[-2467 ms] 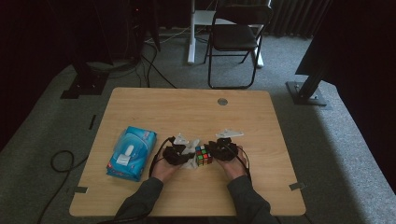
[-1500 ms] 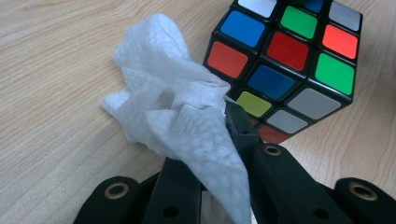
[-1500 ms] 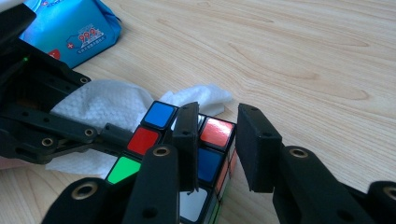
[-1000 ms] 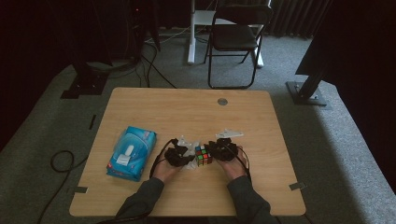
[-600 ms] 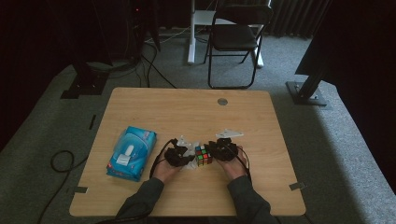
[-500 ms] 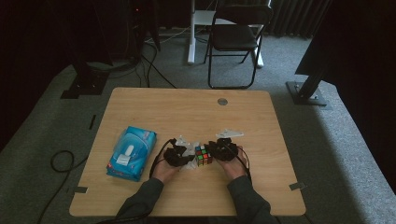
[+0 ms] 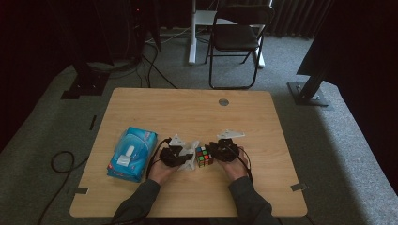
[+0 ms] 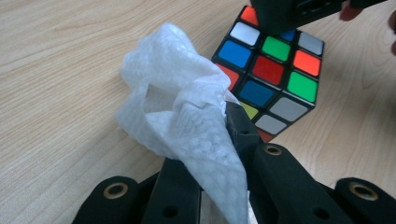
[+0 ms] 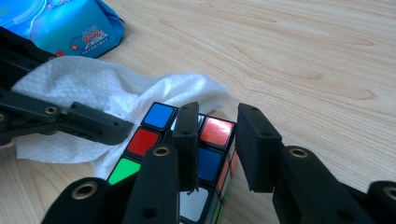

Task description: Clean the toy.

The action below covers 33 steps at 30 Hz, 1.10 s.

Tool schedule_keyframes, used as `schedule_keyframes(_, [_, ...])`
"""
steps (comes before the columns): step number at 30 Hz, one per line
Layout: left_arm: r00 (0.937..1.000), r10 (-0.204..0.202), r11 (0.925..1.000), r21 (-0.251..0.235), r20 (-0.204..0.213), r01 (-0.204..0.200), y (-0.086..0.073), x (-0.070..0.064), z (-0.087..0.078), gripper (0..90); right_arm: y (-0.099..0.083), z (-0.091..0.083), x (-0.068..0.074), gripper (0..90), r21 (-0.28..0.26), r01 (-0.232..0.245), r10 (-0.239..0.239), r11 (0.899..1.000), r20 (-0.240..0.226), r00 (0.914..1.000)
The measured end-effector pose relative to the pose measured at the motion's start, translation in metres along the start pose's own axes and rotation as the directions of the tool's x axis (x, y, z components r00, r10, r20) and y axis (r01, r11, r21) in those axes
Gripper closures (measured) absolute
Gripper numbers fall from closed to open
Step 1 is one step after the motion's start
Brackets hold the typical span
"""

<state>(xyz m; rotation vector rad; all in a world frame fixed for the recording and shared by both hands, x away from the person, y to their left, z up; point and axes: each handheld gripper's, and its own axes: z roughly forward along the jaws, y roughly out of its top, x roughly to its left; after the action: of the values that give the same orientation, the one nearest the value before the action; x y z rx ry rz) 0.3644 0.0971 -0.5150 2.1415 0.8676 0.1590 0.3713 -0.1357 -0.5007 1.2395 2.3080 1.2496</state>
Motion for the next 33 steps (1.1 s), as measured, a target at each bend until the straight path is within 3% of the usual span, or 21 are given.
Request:
schedule_keyframes(16, [0.9993,0.031,0.9984,-0.048,0.022,-0.03,0.006,-0.013,-0.017,84.9,0.0,0.0,0.0,70.3,-0.001,0.0,0.0,1.0,0.0,1.0])
schedule_keyframes(21, [0.9987,0.031,0.9988,-0.041,0.042,-0.029,0.006,-0.017,-0.014,84.9,0.0,0.0,0.0,70.2,-0.002,0.0,0.0,1.0,0.0,1.0])
schedule_keyframes(33, [0.9989,0.026,0.9995,-0.016,0.038,-0.026,0.005,-0.016,-0.004,84.9,0.0,0.0,0.0,70.2,-0.002,0.0,0.0,1.0,-0.001,1.0])
